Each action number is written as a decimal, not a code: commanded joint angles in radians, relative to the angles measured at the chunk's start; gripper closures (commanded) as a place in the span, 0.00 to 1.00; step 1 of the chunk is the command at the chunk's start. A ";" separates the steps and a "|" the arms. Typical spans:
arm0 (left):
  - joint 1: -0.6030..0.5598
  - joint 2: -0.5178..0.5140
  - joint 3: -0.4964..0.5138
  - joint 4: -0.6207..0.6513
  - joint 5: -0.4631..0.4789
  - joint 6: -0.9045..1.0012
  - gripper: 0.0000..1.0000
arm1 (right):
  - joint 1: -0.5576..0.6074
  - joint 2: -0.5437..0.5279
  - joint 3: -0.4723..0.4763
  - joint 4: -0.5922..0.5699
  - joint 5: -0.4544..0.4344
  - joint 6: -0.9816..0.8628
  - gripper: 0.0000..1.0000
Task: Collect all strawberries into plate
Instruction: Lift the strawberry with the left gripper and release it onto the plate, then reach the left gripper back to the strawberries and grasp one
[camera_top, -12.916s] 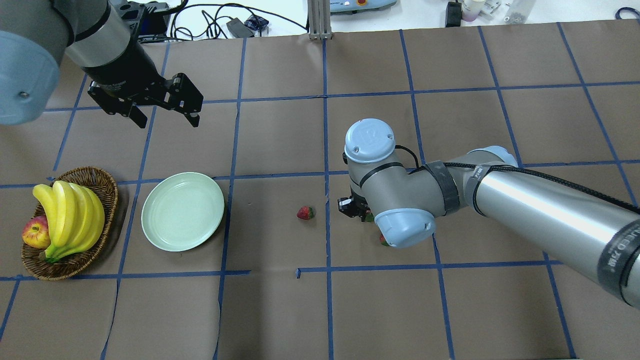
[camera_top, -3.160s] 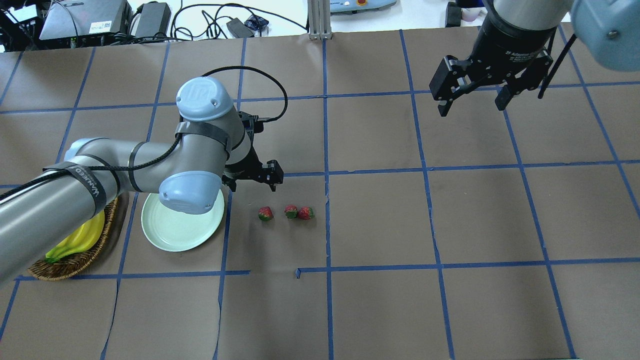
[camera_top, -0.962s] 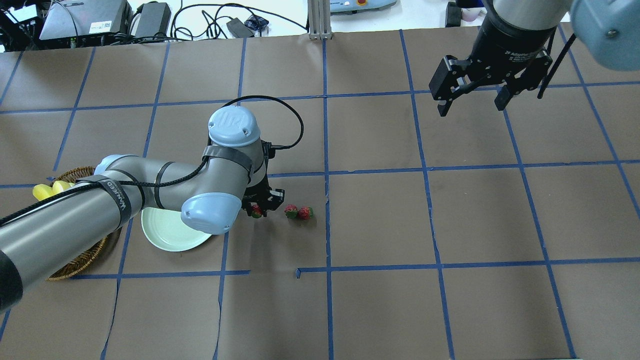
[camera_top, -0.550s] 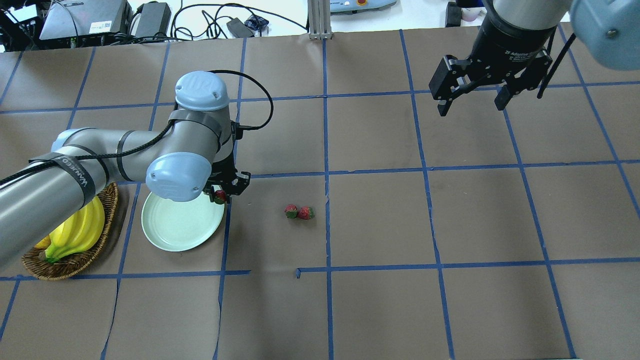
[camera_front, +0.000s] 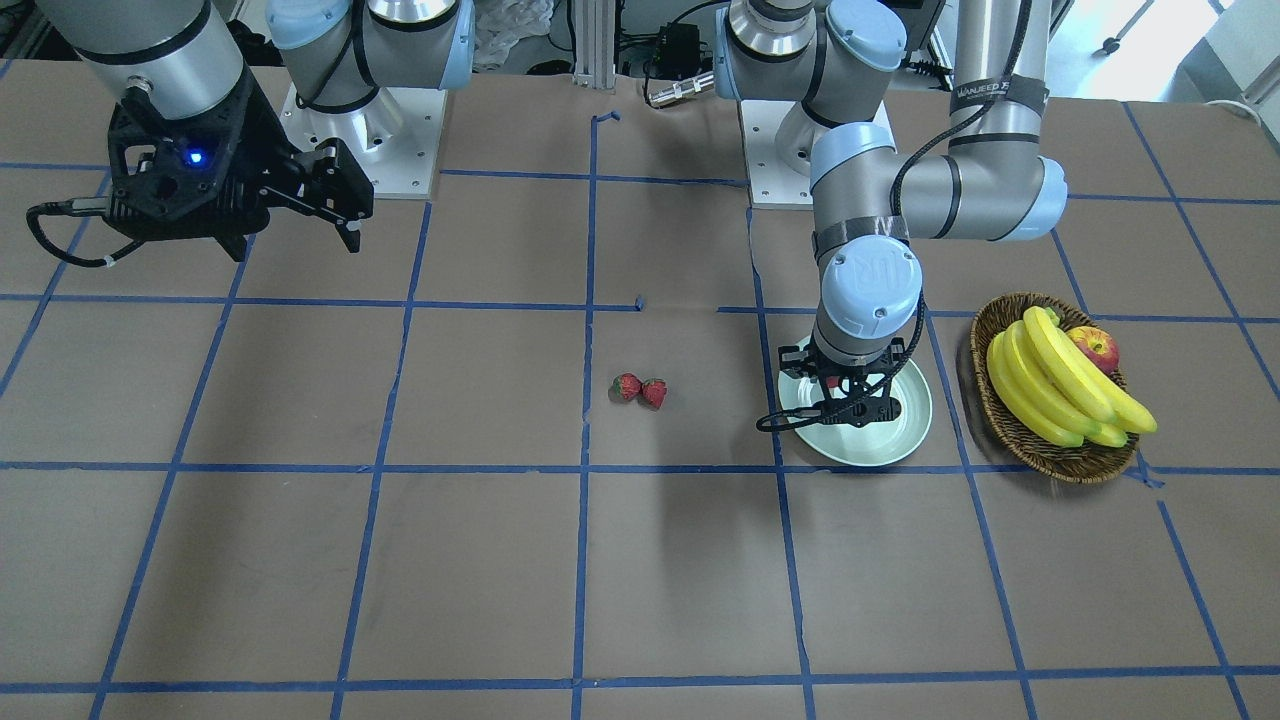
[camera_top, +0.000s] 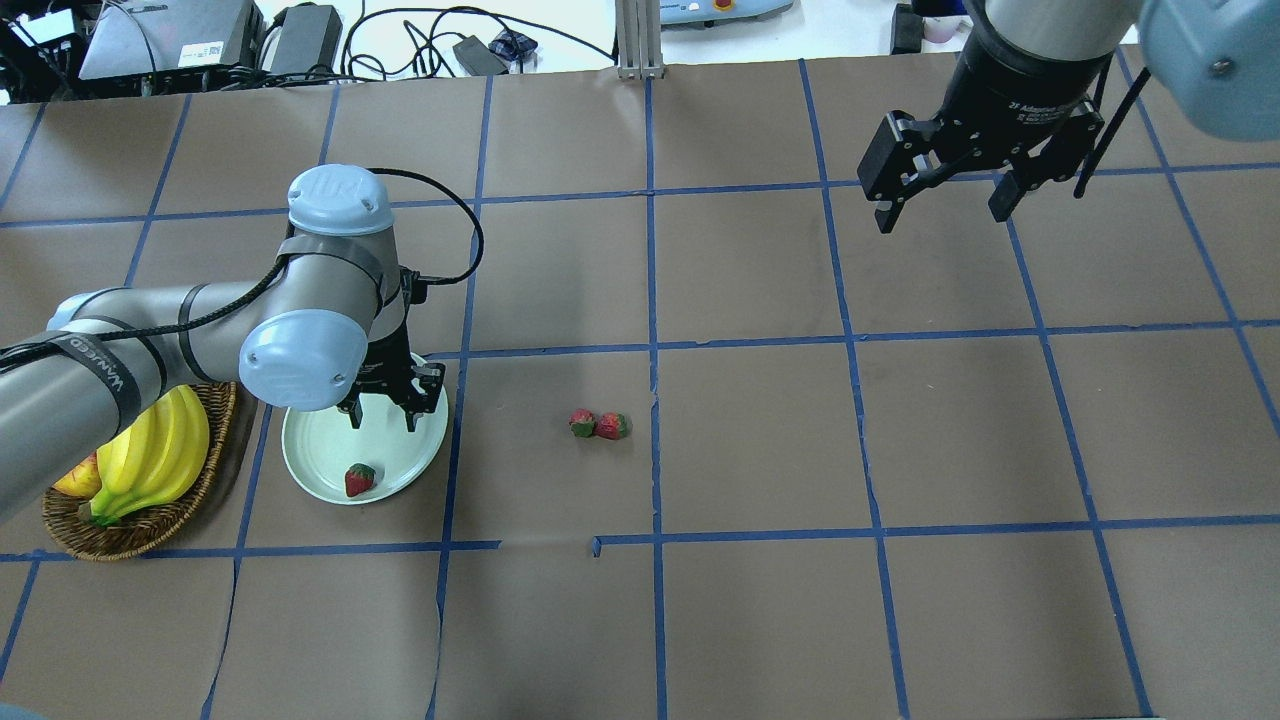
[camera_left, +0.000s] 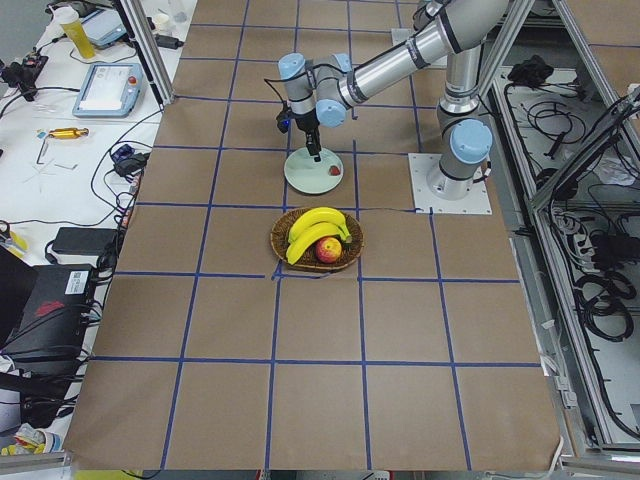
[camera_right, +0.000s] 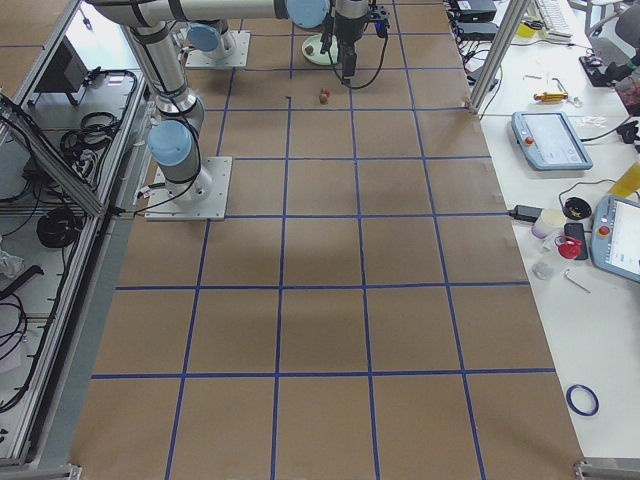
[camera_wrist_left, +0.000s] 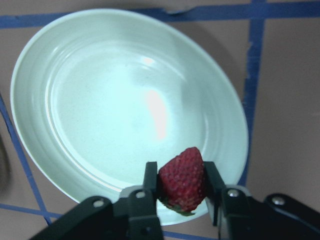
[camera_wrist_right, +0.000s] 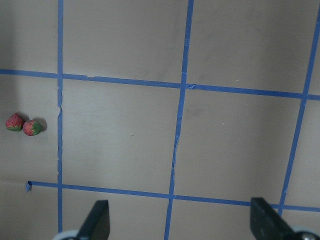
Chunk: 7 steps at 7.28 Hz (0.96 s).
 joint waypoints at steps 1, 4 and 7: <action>-0.094 0.005 0.018 0.120 -0.132 -0.036 0.00 | 0.000 0.000 0.000 0.000 0.001 0.000 0.00; -0.245 -0.044 0.021 0.270 -0.217 -0.344 0.00 | 0.000 0.000 0.000 0.000 0.001 0.002 0.00; -0.263 -0.067 0.021 0.265 -0.120 -0.599 0.00 | 0.002 0.000 0.002 0.000 0.001 0.002 0.00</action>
